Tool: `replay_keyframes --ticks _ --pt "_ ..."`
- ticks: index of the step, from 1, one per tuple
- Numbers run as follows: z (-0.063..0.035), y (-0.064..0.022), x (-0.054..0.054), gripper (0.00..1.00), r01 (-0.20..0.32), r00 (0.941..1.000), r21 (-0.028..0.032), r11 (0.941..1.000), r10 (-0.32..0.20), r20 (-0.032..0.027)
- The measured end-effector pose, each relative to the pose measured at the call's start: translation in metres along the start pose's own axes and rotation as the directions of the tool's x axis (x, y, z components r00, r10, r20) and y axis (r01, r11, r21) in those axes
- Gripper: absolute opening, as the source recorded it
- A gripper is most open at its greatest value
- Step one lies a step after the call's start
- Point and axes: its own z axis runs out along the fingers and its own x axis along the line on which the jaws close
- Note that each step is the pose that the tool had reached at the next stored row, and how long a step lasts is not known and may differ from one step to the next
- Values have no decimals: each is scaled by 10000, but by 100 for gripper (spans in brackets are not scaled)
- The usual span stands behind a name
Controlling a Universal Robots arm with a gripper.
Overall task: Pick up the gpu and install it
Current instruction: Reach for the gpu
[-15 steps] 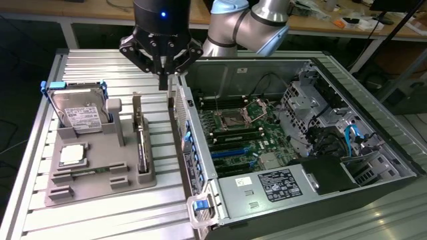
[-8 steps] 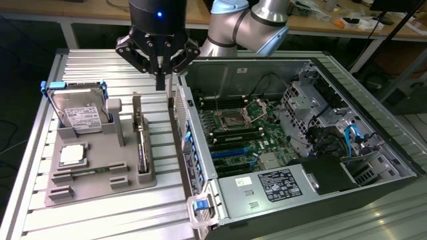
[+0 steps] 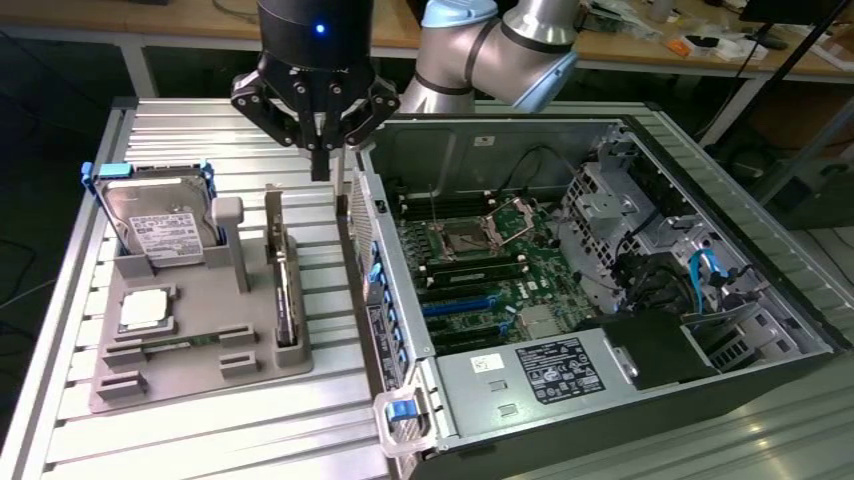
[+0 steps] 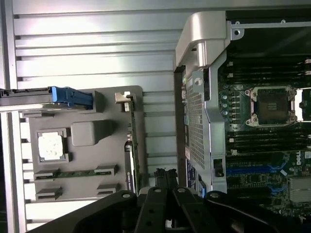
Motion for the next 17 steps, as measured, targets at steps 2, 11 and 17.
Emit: replay_keyframes --ticks 2,11,17 --pt "0 0 0 11 213 9998 -4 9998 -213 -34" --pt "0 0 3 11 867 9961 -20 9962 -867 -160" --pt "9 -7 185 11 896 9958 -22 9960 -897 -159"
